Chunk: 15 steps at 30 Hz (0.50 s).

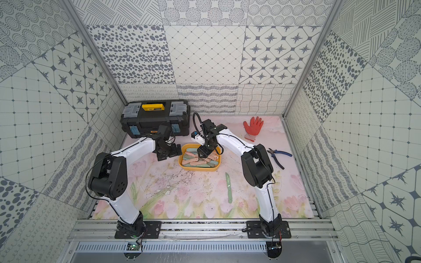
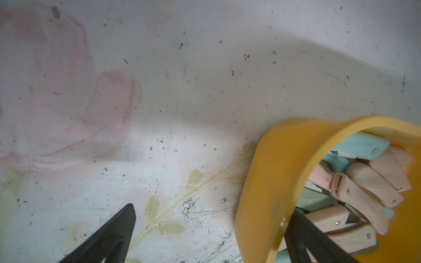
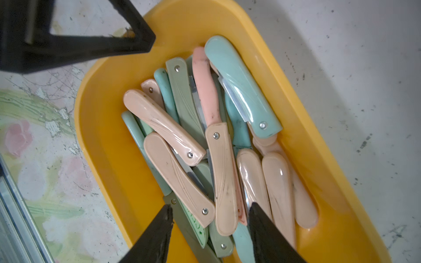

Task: Take the fruit knife out of the storage box
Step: Pick up the fruit knife from the storage box.

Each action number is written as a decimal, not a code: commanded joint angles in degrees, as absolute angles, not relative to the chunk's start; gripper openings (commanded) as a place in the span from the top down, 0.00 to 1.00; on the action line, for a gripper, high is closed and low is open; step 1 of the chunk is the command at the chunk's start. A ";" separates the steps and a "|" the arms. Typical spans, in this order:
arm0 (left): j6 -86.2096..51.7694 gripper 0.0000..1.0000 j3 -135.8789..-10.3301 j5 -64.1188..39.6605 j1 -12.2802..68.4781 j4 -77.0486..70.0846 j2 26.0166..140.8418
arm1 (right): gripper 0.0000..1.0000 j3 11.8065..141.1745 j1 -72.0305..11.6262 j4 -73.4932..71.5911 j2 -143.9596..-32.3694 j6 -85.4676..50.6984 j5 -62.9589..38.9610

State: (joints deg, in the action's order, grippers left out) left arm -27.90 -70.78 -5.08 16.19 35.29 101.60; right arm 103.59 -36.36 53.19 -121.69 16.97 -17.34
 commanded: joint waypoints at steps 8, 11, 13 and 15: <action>-27.77 0.02 -71.19 -3.25 16.27 36.47 102.17 | 0.44 107.53 -36.99 56.03 -126.86 18.98 -16.17; -27.86 0.02 -71.10 -3.25 16.32 36.58 102.17 | 0.44 108.42 -37.07 56.66 -127.83 18.98 -16.22; -27.82 0.02 -71.02 -3.25 16.31 36.47 102.15 | 0.45 109.02 -37.14 57.00 -128.59 19.07 -16.28; -27.83 0.02 -71.02 -3.33 16.27 36.47 102.10 | 0.45 109.84 -37.26 57.77 -129.49 19.16 -15.96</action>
State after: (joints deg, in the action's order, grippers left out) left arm -27.88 -70.81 -5.19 16.19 35.11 101.93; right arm 107.90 -36.75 56.34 -127.79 17.87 -16.21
